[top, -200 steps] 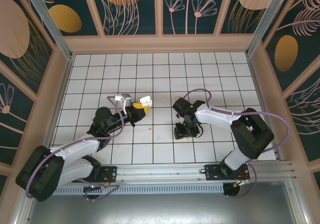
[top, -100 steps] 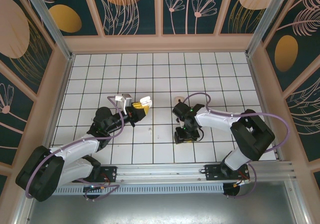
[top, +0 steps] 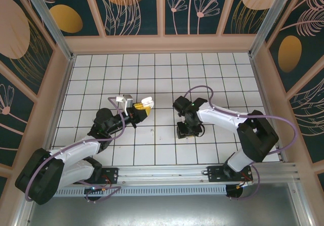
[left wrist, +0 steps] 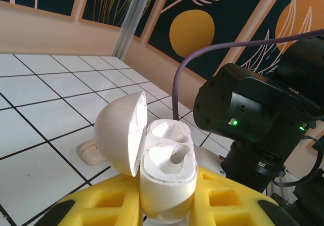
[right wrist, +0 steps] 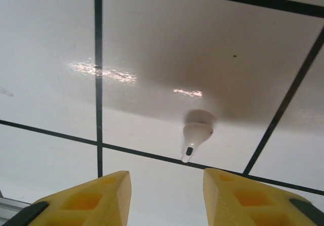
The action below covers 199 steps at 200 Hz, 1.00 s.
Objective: Insert the wireless bluetooth earbuds into the charging case
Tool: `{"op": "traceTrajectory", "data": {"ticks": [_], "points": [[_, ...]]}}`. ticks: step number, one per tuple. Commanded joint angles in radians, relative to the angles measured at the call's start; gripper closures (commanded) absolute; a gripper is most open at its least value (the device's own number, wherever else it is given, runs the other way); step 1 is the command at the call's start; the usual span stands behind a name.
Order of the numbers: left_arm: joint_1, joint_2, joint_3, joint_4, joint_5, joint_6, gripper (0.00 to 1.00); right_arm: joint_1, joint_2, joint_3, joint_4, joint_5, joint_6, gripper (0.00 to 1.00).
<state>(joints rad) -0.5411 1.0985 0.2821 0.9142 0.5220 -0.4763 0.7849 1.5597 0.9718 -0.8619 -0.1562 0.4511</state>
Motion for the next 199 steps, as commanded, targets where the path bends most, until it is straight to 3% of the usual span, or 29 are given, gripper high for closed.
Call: {"op": "traceTrajectory", "data": {"ticks": [1, 199], "points": [[0.007, -0.021, 0.002, 0.012, 0.002, 0.008, 0.79, -0.006, 0.036, 0.028, -0.051, 0.043, -0.008, 0.59], [0.006, -0.057, -0.008, -0.02, -0.013, 0.011, 0.79, -0.055, 0.118, -0.051, 0.066, 0.029, -0.032, 0.67]]}}
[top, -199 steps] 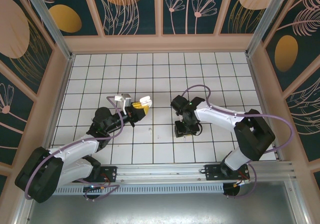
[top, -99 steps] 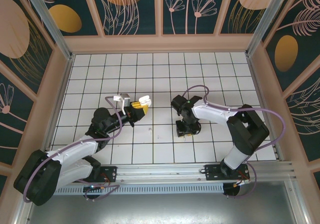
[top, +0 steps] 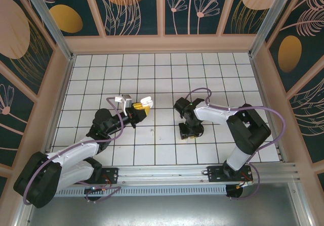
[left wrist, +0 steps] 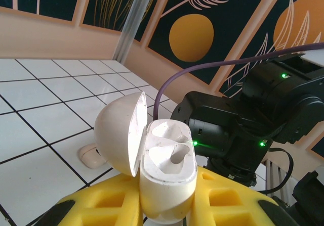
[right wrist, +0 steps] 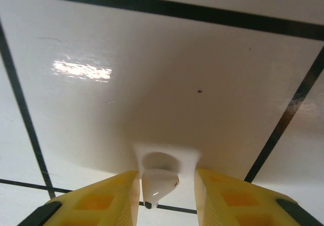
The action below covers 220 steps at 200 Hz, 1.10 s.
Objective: Insert the wireless bluetooth earbuds into the charging case
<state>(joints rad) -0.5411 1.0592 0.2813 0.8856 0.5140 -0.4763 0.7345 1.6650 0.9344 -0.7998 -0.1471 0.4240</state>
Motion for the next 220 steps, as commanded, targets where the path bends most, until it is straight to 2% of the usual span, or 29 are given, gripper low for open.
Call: {"op": "traceTrajectory", "data": {"ticks": [1, 104, 160, 220], "points": [[0.006, -0.018, -0.006, 0.009, -0.005, 0.011, 0.79, -0.004, 0.014, -0.015, 0.005, 0.02, -0.005, 0.67], [0.005, -0.009, -0.004, 0.016, 0.002, 0.014, 0.78, -0.004, -0.021, -0.04, 0.079, 0.006, 0.026, 0.77], [0.006, 0.026, 0.007, 0.018, 0.028, 0.045, 0.79, -0.003, -0.144, -0.053, 0.152, 0.036, 0.096, 0.8], [0.005, 0.045, 0.023, 0.018, 0.081, 0.191, 0.81, -0.003, -0.309, -0.002, 0.229, 0.083, 0.165, 0.8]]}}
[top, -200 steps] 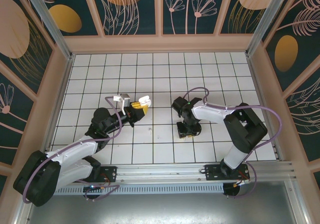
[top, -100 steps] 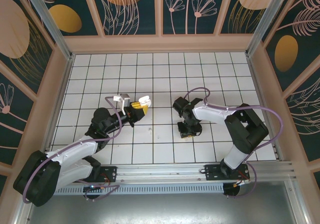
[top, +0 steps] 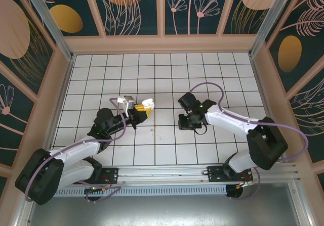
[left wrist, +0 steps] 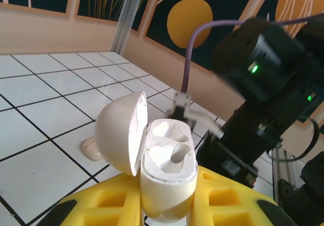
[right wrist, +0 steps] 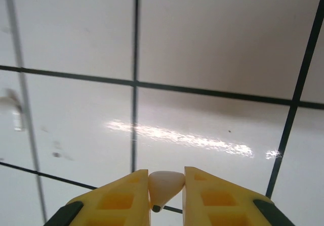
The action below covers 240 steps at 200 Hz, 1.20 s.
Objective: Insert the wireless bluetooth earbuds into the charging case
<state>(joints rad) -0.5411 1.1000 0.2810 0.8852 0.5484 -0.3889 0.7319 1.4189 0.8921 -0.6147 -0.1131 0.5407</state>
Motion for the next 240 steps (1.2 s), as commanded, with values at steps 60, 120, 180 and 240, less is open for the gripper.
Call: {"op": "traceTrajectory", "data": {"ticks": [60, 120, 180, 240], "points": [[0.002, 0.014, 0.093, -0.116, 0.074, 0.357, 0.84, 0.025, -0.152, 0.201, 0.068, 0.089, 0.028, 0.8], [-0.019, 0.029, 0.145, -0.211, 0.042, 0.511, 0.85, 0.097, -0.143, 0.312, 0.119, 0.161, 0.056, 0.8], [-0.043, 0.055, 0.168, -0.204, 0.014, 0.509, 0.85, 0.184, -0.109, 0.327, 0.204, 0.225, 0.1, 0.8], [-0.049, 0.069, 0.178, -0.186, 0.004, 0.482, 0.85, 0.231, -0.094, 0.311, 0.249, 0.286, 0.131, 0.8]]}}
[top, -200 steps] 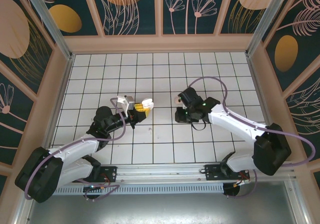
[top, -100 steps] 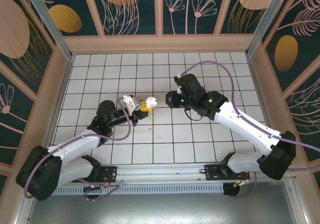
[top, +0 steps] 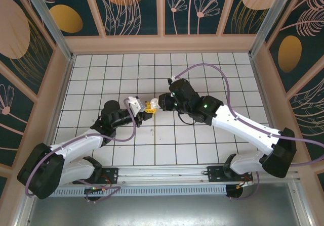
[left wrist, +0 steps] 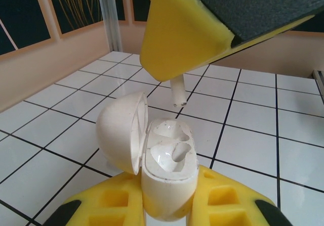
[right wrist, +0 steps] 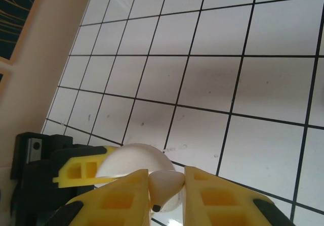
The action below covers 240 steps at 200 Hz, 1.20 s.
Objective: Insert the wireless bluetooth earbuds into the charging case
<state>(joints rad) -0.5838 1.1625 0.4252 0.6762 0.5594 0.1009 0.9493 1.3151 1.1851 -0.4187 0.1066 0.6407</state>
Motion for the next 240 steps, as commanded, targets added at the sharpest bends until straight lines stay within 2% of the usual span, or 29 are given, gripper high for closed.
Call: {"op": "traceTrajectory", "data": {"ticks": [1, 118, 165, 196, 240], "points": [[-0.008, 0.006, 0.033, 0.023, -0.007, -0.008, 0.85, 0.014, 0.01, 0.018, 0.053, 0.067, 0.032, 0.8], [-0.013, 0.03, 0.05, 0.094, -0.019, -0.075, 0.85, 0.067, 0.047, 0.031, 0.018, 0.167, 0.025, 0.8], [-0.017, 0.033, 0.064, 0.101, -0.027, -0.087, 0.85, 0.094, 0.059, 0.048, -0.027, 0.244, 0.022, 0.8], [-0.018, 0.035, 0.069, 0.108, -0.042, -0.093, 0.85, 0.103, 0.06, 0.046, -0.006, 0.22, 0.008, 0.79], [-0.02, 0.045, 0.072, 0.105, -0.051, -0.094, 0.85, 0.105, 0.031, 0.032, 0.043, 0.171, -0.005, 0.72]]}}
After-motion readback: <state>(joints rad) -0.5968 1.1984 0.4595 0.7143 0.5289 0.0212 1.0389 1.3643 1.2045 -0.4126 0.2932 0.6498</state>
